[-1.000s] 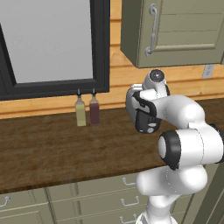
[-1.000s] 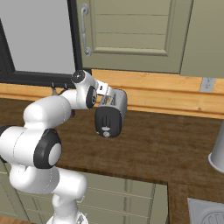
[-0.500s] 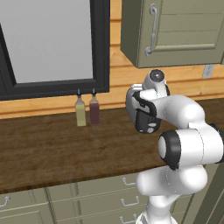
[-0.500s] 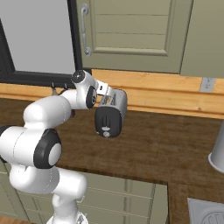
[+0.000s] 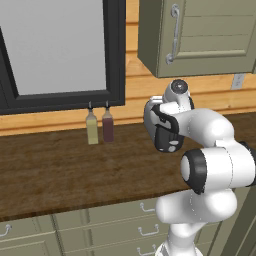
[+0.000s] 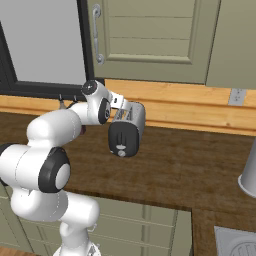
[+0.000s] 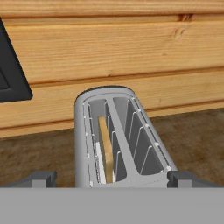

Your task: Start the toaster. Once the lever pops up, take the bread to the plate on the dining counter.

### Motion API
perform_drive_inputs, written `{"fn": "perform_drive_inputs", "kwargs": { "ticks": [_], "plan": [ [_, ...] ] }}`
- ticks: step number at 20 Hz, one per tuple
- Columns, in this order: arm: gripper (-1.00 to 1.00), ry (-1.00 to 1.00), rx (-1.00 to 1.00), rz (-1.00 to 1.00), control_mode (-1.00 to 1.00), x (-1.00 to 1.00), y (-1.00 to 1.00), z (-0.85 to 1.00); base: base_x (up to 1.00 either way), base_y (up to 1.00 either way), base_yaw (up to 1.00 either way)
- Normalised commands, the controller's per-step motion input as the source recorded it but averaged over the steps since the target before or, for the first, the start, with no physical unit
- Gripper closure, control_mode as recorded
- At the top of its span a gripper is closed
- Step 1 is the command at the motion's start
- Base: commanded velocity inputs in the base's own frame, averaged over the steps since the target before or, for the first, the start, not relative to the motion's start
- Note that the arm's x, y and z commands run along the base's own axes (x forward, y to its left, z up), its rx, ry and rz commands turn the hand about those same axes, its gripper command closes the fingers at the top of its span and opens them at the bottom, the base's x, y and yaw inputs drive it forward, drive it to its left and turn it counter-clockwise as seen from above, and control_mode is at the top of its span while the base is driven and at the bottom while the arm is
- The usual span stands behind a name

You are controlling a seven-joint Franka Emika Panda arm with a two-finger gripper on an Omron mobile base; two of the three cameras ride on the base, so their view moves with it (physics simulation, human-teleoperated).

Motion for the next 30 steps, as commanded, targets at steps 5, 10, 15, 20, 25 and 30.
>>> {"fn": "perform_drive_inputs", "kwargs": {
  "ticks": [5, 10, 15, 20, 25, 30],
  "plan": [
    [-1.0, 0.0, 0.0, 0.0, -1.0, 0.0, 0.0, 0.0, 0.0, 0.0, 0.0],
    [-1.0, 0.0, 0.0, 0.0, -1.0, 0.0, 0.0, 0.0, 0.0, 0.0, 0.0],
    [-1.0, 0.0, 0.0, 0.0, -1.0, 0.0, 0.0, 0.0, 0.0, 0.0, 0.0],
    [-1.0, 0.0, 0.0, 0.0, -1.0, 0.0, 0.0, 0.0, 0.0, 0.0, 0.0],
    [-1.0, 0.0, 0.0, 0.0, -1.0, 0.0, 0.0, 0.0, 0.0, 0.0, 0.0],
    [-1.0, 0.0, 0.0, 0.0, -1.0, 0.0, 0.0, 0.0, 0.0, 0.0, 0.0]
  ]
}}
